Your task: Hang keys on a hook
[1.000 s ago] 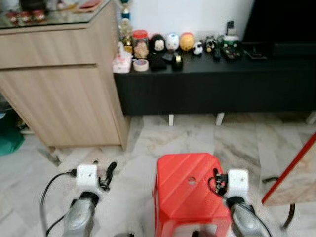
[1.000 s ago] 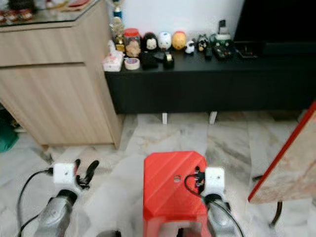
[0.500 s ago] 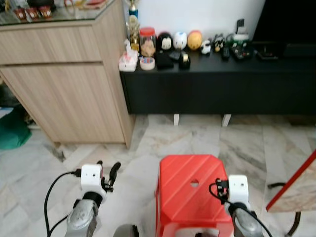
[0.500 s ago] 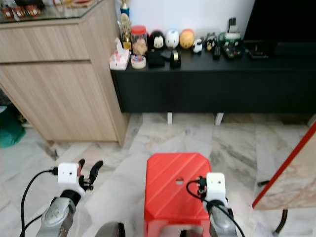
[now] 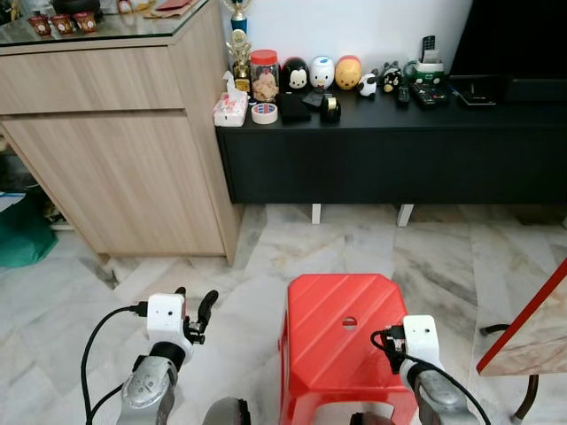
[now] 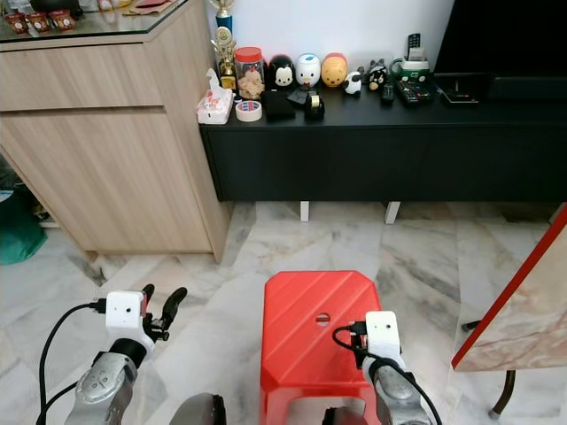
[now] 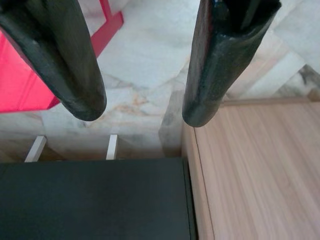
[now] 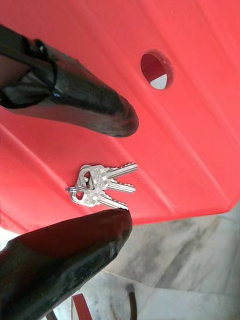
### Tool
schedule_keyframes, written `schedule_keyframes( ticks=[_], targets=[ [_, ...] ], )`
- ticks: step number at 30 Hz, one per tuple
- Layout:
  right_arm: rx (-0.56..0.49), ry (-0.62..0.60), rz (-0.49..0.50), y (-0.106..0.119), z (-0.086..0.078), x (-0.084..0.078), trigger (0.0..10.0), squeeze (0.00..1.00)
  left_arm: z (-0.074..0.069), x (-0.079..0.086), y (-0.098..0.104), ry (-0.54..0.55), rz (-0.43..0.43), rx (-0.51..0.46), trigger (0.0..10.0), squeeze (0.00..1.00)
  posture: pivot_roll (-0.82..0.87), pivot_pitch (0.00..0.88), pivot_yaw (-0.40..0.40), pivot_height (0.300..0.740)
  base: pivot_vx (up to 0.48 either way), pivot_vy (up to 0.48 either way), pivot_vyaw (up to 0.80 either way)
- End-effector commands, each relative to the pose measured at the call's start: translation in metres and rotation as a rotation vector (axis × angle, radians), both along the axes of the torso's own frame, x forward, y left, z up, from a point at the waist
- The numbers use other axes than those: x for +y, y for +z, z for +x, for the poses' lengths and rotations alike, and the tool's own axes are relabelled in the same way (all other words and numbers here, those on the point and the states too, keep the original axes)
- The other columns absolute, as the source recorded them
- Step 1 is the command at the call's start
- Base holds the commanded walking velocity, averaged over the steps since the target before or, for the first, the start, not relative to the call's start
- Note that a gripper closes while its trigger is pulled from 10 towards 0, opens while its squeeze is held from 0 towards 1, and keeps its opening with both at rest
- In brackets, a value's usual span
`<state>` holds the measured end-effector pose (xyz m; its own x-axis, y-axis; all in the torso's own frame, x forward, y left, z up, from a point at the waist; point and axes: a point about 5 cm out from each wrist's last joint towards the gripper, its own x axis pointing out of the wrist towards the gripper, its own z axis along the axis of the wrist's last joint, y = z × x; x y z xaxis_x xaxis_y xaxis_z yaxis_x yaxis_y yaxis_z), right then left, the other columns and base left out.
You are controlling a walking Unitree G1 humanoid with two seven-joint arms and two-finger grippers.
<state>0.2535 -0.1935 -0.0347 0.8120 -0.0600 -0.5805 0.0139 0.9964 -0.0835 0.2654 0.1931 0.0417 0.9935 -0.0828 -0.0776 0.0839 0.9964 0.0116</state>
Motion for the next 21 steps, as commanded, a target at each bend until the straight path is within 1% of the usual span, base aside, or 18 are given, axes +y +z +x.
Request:
schedule_keyframes(
  ticks=[1,5,14,16,18,21],
  targets=[
    [0.007,-0.014,0.010,0.0014,0.0033,-0.0001,10.0,0.00,0.0030,-0.0024,-0.0004,-0.015,0.010,0.008,10.0,0.00,0.04,0.030,0.019,0.628,0.000,0.000,0.00],
    [0.014,-0.015,0.009,0.0027,0.0066,0.0016,10.0,0.00,0.0069,-0.0040,0.0028,-0.021,0.009,-0.001,10.0,0.00,0.04,0.041,0.025,0.628,0.000,0.000,0.00],
    [0.089,-0.082,0.012,-0.0044,-0.0003,-0.0045,10.0,0.00,0.0043,-0.0081,0.0015,-0.044,0.013,0.003,10.0,0.00,0.05,0.061,0.036,0.628,0.000,0.000,0.00],
    [0.085,-0.093,0.021,-0.0039,0.0003,-0.0049,10.0,0.00,0.0035,-0.0082,0.0014,-0.046,0.014,0.003,10.0,0.00,0.06,0.066,0.038,0.628,0.000,0.000,0.00],
    [0.055,-0.098,0.035,-0.0006,0.0042,-0.0035,10.0,0.00,0.0021,-0.0081,0.0014,-0.048,0.015,0.002,10.0,0.00,0.06,0.071,0.039,0.628,0.000,0.000,0.00],
    [0.039,-0.082,0.043,0.0016,0.0074,0.0003,10.0,0.00,0.0006,-0.0075,0.0016,-0.049,0.018,0.001,10.0,0.00,0.06,0.077,0.041,0.628,0.000,0.000,0.00]
  ],
)
